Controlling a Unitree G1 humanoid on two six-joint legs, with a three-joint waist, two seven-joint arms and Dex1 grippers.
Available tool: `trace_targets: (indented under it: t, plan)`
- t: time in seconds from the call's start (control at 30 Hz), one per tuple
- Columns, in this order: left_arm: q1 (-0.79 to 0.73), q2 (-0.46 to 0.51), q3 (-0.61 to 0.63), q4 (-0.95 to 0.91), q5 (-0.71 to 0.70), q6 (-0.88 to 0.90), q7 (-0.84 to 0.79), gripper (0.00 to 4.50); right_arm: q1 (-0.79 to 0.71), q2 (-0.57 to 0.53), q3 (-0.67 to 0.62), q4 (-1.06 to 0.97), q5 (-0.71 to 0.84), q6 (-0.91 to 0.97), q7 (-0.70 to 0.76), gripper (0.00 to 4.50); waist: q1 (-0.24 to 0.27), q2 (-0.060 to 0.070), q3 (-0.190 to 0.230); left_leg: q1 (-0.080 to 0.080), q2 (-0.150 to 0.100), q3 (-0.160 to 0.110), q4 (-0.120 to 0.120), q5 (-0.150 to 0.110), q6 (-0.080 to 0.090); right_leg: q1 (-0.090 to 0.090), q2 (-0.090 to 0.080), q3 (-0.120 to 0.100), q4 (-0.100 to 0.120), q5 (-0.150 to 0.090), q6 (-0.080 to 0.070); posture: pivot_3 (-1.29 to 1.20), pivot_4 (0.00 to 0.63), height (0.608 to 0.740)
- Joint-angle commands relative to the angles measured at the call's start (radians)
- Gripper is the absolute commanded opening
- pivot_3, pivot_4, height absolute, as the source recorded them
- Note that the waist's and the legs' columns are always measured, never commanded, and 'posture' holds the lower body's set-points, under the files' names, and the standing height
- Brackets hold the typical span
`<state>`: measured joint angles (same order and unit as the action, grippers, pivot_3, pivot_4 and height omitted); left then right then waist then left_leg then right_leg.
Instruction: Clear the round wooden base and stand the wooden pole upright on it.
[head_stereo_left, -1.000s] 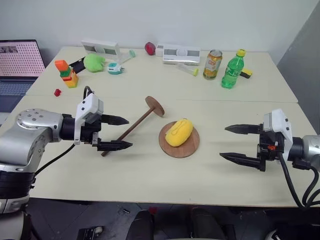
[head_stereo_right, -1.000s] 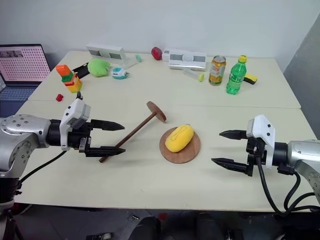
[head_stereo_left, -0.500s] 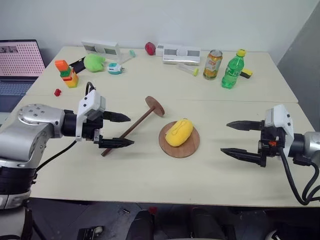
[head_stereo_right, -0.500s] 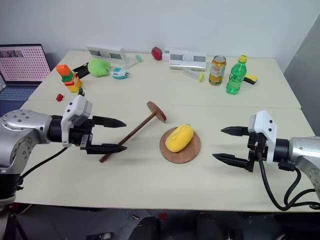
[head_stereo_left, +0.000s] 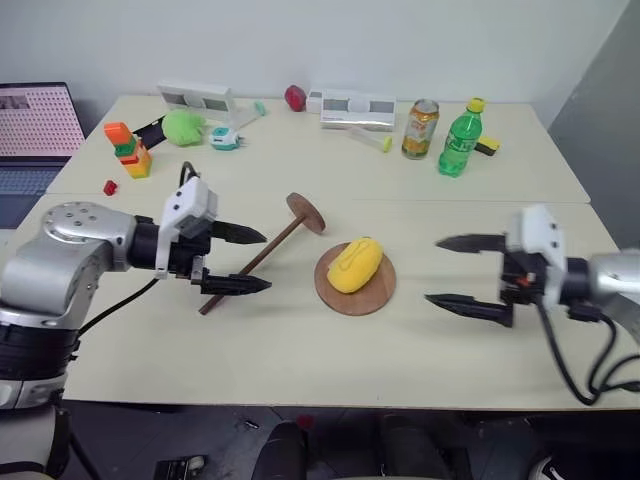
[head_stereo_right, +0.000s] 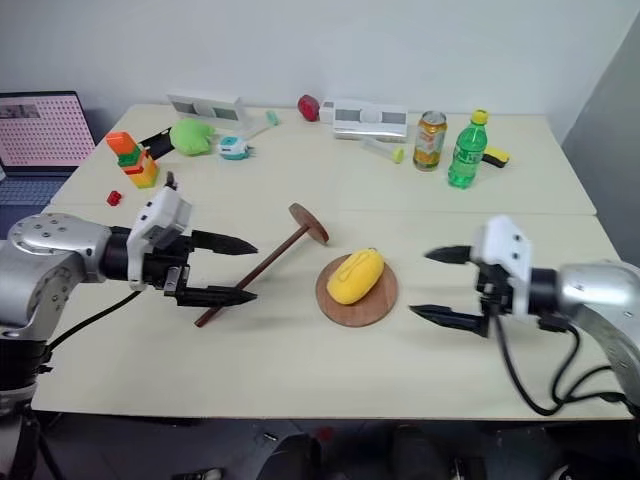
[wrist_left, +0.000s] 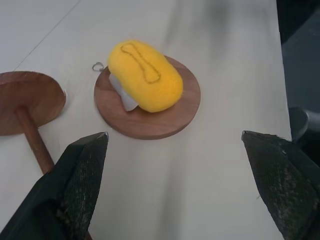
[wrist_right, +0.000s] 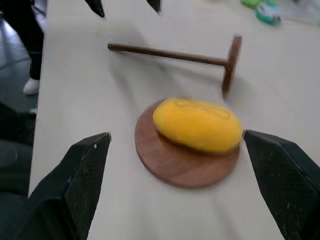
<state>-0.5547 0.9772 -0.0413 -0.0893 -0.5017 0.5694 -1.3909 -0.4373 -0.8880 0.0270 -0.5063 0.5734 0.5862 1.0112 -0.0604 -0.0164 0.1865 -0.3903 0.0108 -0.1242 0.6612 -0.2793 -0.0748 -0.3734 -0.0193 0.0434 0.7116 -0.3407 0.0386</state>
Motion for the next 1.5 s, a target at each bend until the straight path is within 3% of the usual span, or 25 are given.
trace_targets:
  t: [0.03,0.13,0.33,0.6,0.7,0.97,1.23,1.33,1.5]
  plan:
    - [-0.021,-0.001,-0.001,-0.013,0.013,-0.034,-0.016,4.5,-0.133,0.046,0.163,0.107,-0.17,-0.14,0.063,4.43,-0.003,0.0,0.0,0.0,0.0,0.0,0.0,0.0,0.0,0.0,0.0,0.0,0.0,0.0,0.0,0.0,0.15,0.74]
    - [-0.017,-0.001,0.008,-0.026,0.012,-0.034,-0.013,4.5,-0.287,0.134,0.312,0.301,-0.333,-0.306,0.125,4.43,-0.006,0.0,0.0,-0.002,0.0,0.0,0.0,0.0,0.0,-0.002,0.0,0.0,-0.001,0.0,0.0,0.0,0.15,0.74]
    - [0.043,0.023,0.05,-0.066,0.001,-0.034,-0.009,4.5,-0.396,0.228,0.483,0.581,-0.573,-0.616,0.197,4.43,-0.011,0.0,0.0,-0.006,0.0,-0.001,0.0,0.002,-0.004,-0.006,-0.001,-0.002,-0.001,0.0,0.0,0.0,0.15,0.74]
    - [0.082,0.028,0.083,-0.093,-0.004,-0.031,0.014,4.5,-0.471,0.35,0.539,0.87,-0.768,-0.857,0.104,4.43,-0.02,0.0,0.0,-0.006,0.0,-0.001,0.001,0.002,-0.004,-0.007,-0.001,-0.001,0.002,0.0,0.0,0.0,0.15,0.74]
    - [0.09,0.029,0.088,-0.1,-0.005,-0.031,0.015,4.5,-0.49,0.387,0.532,0.951,-0.816,-0.9,0.04,3.89,-0.022,0.0,0.0,-0.006,0.0,-0.001,0.001,0.002,-0.004,-0.007,-0.001,-0.001,0.002,0.0,0.0,0.0,0.15,0.74]
    - [0.096,0.033,0.091,-0.115,-0.006,-0.028,0.019,4.5,-0.485,0.438,0.488,0.996,-0.811,-0.918,-0.002,1.93,-0.023,0.0,0.0,-0.005,0.0,-0.001,0.001,0.003,-0.004,-0.006,-0.001,-0.001,0.003,0.0,0.0,0.0,0.15,0.74]
    - [0.072,0.009,0.075,-0.107,-0.004,-0.034,0.034,4.5,-0.434,0.389,0.386,0.816,-0.734,-0.838,0.025,0.28,-0.022,0.0,0.0,-0.006,0.0,-0.002,0.001,0.002,-0.004,-0.007,-0.001,-0.001,0.003,0.0,0.0,0.0,0.15,0.74]
    - [0.029,-0.022,0.074,-0.081,-0.01,-0.021,0.061,4.5,-0.396,0.345,0.285,0.715,-0.725,-0.749,-0.052,0.01,-0.02,0.0,0.0,-0.006,-0.001,-0.002,0.001,0.002,-0.004,-0.007,-0.001,-0.001,0.003,0.0,0.0,0.0,0.15,0.74]
    - [0.008,-0.07,0.084,-0.083,-0.026,-0.004,0.112,4.5,-0.343,0.252,0.183,0.719,-0.811,-0.673,-0.208,0.01,-0.016,0.0,0.0,-0.007,-0.001,-0.001,0.002,0.002,-0.004,-0.007,-0.001,-0.001,0.003,0.0,0.0,0.0,0.15,0.74]
